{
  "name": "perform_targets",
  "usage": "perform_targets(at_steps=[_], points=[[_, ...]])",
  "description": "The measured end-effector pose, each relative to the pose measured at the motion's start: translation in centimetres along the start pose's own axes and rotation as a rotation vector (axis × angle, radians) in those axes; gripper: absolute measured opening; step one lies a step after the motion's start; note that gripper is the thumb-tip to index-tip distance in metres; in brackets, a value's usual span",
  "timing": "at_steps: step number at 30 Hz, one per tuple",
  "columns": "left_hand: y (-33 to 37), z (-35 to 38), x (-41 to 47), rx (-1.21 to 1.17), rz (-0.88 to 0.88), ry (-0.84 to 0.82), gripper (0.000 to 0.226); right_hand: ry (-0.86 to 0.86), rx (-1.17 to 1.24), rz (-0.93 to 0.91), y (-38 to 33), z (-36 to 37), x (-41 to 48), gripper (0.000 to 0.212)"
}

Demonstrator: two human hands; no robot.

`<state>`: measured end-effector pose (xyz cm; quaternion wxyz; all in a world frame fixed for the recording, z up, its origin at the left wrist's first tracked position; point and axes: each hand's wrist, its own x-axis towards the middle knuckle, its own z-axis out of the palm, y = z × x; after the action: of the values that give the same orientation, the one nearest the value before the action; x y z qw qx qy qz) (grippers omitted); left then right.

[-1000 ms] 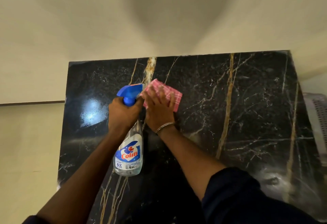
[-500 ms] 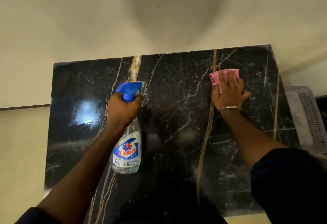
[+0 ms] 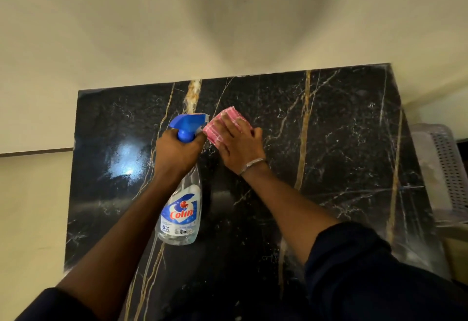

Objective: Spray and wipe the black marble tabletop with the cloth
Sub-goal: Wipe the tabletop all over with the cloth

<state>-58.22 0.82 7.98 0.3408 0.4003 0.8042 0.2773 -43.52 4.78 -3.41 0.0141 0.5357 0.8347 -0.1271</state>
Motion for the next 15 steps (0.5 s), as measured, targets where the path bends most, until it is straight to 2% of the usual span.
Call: perform_targets(at_steps=[3,8,12,15], points=[[-0.2,-0.4,-0.3,0.012,0.009,-0.008,0.021,0.050,-0.007,0.083,5.1,0.0,-2.7,0.057],[-1.1,-1.4,-1.3,0.016,0.029,-0.038,0.024,0.087,0.054,0.486,13.4,-0.8,-6.8,0.064],[-2.0,-1.9,-2.8,-0.022,0.055,-0.053,0.015,0.081,0.155,0.656,10.8,-0.5,-6.3,0.069],[-2.5,-2.3,-3.8,-0.024,0.063,-0.117,0.014,0.038,0.144,0.546,4.9,0.3,-6.2,0.067]])
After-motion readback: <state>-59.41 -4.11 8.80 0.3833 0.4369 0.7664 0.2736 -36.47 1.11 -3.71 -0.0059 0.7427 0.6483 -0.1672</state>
